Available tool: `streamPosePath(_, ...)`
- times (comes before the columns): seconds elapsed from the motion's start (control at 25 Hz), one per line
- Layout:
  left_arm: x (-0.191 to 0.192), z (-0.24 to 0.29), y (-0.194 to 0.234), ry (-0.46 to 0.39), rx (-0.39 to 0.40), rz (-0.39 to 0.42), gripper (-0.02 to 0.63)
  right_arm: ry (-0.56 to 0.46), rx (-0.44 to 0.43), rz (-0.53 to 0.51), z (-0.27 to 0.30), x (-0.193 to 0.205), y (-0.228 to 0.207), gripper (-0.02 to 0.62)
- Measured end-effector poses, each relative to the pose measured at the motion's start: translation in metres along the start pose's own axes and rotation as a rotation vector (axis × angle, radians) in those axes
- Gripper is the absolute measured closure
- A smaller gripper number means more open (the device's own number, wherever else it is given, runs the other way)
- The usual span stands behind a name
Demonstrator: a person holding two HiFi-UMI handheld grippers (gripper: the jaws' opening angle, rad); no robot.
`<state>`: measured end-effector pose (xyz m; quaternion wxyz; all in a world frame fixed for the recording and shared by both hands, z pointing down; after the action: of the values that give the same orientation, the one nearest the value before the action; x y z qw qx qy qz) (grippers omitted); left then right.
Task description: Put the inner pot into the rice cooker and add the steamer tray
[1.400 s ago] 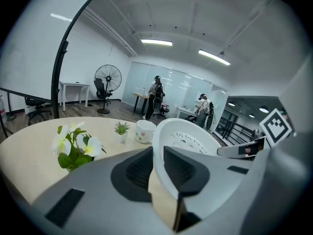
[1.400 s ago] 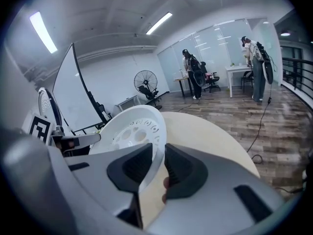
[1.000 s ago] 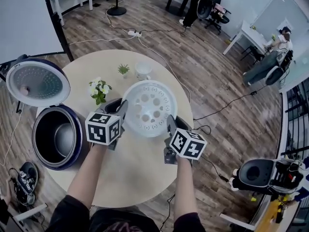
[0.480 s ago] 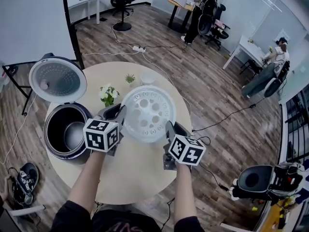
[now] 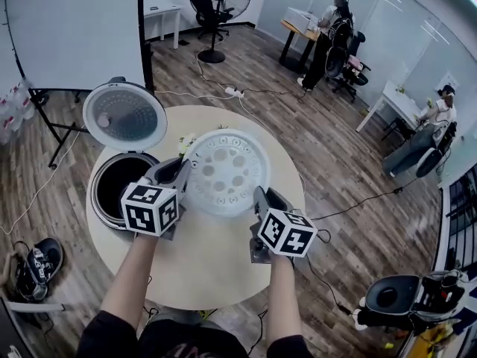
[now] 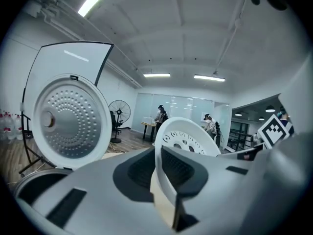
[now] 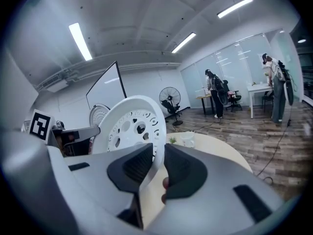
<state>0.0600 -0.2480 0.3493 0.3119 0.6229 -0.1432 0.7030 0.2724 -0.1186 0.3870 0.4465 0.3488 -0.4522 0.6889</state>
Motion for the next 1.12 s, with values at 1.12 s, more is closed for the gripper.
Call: streamPosePath(1.12,0.035,-0.197,0.215,-0.014,-0.386,-0.159,0.552,0.223,-0.323,-0.195,0.108,0.067,0.255,0.523)
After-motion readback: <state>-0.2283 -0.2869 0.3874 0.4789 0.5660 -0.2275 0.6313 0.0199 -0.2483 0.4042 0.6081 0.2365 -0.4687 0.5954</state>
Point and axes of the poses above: the fingertips, and each gripper's own axes: z forward along the fingers, y to its left, x out of its underside, the point moved 5 cm from there along -z, backward along the fingers, and after that the axes turned 1 degree about -y, right-handed, at the moved point
